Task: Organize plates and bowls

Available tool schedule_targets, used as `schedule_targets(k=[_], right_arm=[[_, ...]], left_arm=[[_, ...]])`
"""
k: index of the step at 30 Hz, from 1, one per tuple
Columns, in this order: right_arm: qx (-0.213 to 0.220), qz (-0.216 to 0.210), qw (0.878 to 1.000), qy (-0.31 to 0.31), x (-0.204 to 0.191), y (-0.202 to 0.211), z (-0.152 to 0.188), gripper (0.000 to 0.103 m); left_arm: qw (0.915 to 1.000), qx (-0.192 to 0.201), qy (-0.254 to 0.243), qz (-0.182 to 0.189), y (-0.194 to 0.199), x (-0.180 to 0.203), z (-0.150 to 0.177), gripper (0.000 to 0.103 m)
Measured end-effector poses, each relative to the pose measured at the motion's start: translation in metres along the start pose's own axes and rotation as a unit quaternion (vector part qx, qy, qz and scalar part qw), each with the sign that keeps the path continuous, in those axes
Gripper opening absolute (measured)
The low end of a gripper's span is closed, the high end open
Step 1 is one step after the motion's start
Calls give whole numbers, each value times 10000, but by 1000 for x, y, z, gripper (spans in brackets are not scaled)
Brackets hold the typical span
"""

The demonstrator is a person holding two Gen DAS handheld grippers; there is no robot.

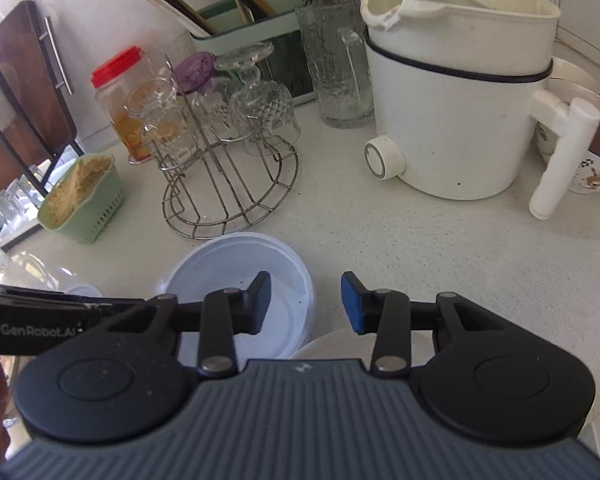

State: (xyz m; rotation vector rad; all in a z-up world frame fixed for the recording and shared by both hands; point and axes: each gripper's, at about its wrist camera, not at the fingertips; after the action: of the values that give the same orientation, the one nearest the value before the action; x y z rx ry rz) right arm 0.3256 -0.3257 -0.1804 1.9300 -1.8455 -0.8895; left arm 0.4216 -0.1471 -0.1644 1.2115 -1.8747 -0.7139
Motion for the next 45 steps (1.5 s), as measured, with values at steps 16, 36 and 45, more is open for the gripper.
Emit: schedule_targets(k=[16, 36, 45], right_arm=[[-433, -107, 9990, 85, -2, -27, -1, 14], [-236, -199, 9994, -168, -12, 6, -28, 12], [-119, -340, 9993, -141, -32, 26, -38, 12]], left_arm=[[9993, -175, 206, -273, -15, -7, -3, 27], [9991, 218, 351, -81, 23, 0, -28, 27], [9985, 397, 341, -150, 61, -1, -36, 27]])
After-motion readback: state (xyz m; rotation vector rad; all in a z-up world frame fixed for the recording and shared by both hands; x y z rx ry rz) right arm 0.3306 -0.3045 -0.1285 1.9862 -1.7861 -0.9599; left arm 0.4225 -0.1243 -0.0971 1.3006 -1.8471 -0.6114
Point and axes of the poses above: each gripper's, at about its wrist camera, not at the fingertips, and y roughly against the way its jaws point, x to its right, z to its underside, and after that the axes turned 8 degrees about x, right-handed
